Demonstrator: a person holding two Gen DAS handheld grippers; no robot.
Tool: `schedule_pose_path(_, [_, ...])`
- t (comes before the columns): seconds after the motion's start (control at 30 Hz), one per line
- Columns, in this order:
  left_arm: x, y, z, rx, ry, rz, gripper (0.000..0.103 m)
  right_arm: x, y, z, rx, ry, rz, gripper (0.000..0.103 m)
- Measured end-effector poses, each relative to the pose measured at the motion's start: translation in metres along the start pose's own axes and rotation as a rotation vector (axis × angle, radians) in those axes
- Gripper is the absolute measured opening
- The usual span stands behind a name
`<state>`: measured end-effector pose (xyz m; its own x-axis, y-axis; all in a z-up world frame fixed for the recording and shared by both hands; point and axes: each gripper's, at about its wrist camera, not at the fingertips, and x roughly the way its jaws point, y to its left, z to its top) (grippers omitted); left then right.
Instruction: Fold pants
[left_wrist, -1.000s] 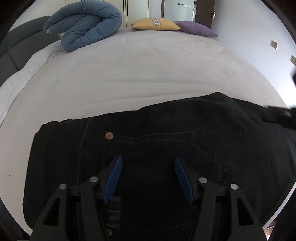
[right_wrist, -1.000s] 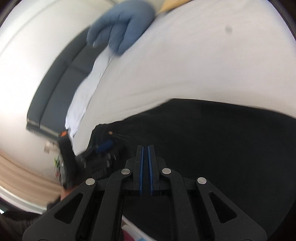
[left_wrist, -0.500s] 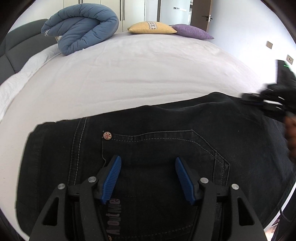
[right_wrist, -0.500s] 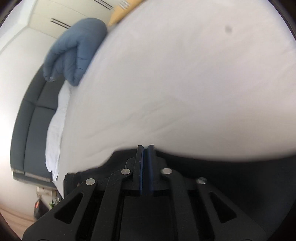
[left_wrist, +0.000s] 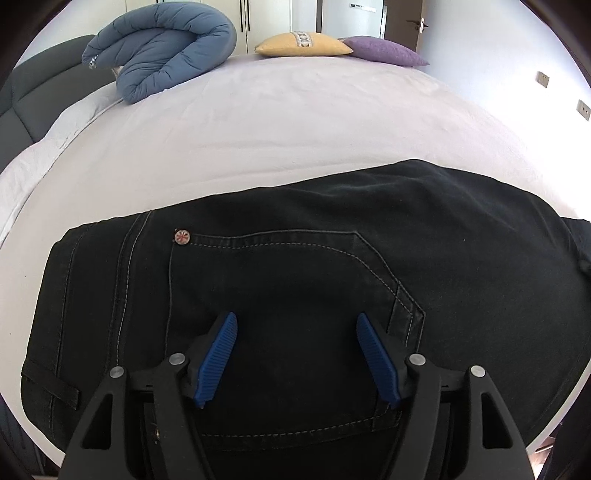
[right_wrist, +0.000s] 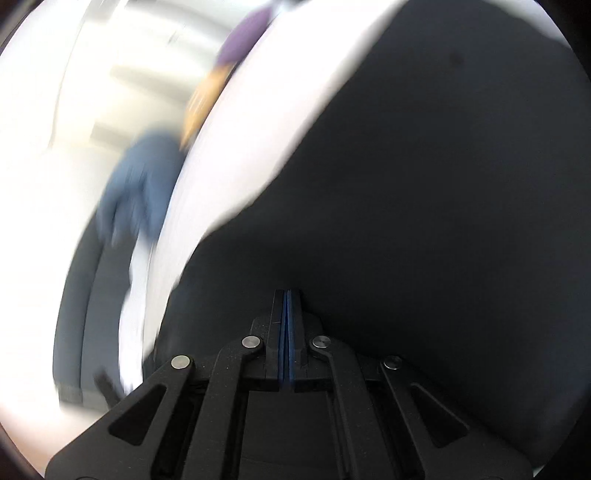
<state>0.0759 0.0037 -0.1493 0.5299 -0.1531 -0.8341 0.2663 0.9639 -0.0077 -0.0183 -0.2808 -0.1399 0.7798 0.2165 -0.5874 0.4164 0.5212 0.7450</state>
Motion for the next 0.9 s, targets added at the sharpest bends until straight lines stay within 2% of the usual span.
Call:
schedule_pose_path(0.1, [-0.002,0.000,-0.001,-0.006,-0.007,0.002,0.070,-0.076,-0.059,0.029,0.118,-0.185,-0.066,0.000])
schedule_pose_path(0.13, [-0.005,-0.002,-0.001,-0.008,-0.002,0.011,0.070,-0.090,-0.068,0.032,0.149,-0.220,-0.072,0.000])
schedule_pose_path(0.2, [-0.015,-0.006,-0.002,-0.021,0.006,0.024,0.069,-0.130,-0.079,0.037,0.197,-0.312,-0.165,0.002])
schedule_pose_path(0.23, [-0.026,-0.013,-0.001,-0.026,-0.021,0.001,0.069,-0.146,-0.080,0.036,0.217,-0.347,-0.204,0.007])
schedule_pose_path(0.27, [-0.031,-0.019,-0.001,-0.020,-0.039,-0.012,0.069,-0.155,-0.076,0.033,0.222,-0.365,-0.187,0.007])
schedule_pose_path(0.33, [-0.041,-0.043,0.003,0.016,-0.068,-0.029,0.069,-0.149,-0.054,0.025,0.170,-0.325,-0.105,0.007])
schedule_pose_path(0.37, [-0.041,-0.053,0.004,0.030,-0.071,-0.046,0.069,-0.150,-0.056,0.032,0.131,-0.275,-0.068,0.007])
schedule_pose_path(0.47, [-0.030,-0.083,0.008,0.074,-0.043,-0.090,0.069,-0.069,0.012,-0.002,-0.017,-0.071,0.042,0.007])
schedule_pose_path(0.57, [-0.005,-0.086,0.005,0.107,0.006,-0.054,0.070,0.003,0.054,-0.027,-0.093,0.098,0.109,0.007])
schedule_pose_path(0.63, [-0.002,-0.068,0.001,0.069,-0.001,-0.081,0.071,0.033,0.058,-0.036,-0.116,0.155,0.078,0.007])
schedule_pose_path(0.67, [-0.003,-0.061,0.001,0.069,0.002,-0.069,0.071,0.043,0.053,-0.031,-0.107,0.174,0.025,0.003])
schedule_pose_path(0.7, [-0.006,-0.051,-0.001,0.079,0.000,-0.050,0.071,0.043,0.039,-0.016,-0.085,0.170,0.029,0.000])
schedule_pose_path(0.73, [-0.007,-0.043,-0.003,0.083,-0.005,-0.058,0.071,0.038,0.028,-0.012,-0.070,0.148,0.046,0.000])
schedule_pose_path(0.77, [-0.009,-0.035,-0.006,0.086,-0.009,-0.083,0.076,0.033,0.018,-0.007,-0.072,0.129,0.038,0.000])
schedule_pose_path(0.83, [-0.011,-0.007,-0.012,0.092,-0.024,-0.032,0.076,0.005,-0.003,0.009,-0.073,0.060,0.012,0.000])
schedule_pose_path(0.87, [-0.012,0.006,-0.012,0.088,-0.031,-0.038,0.071,-0.005,-0.013,0.018,-0.067,0.038,-0.002,0.000])
schedule_pose_path(0.9, [-0.015,0.022,-0.013,0.083,-0.040,-0.083,0.055,-0.020,-0.027,0.033,-0.049,0.000,-0.020,0.000])
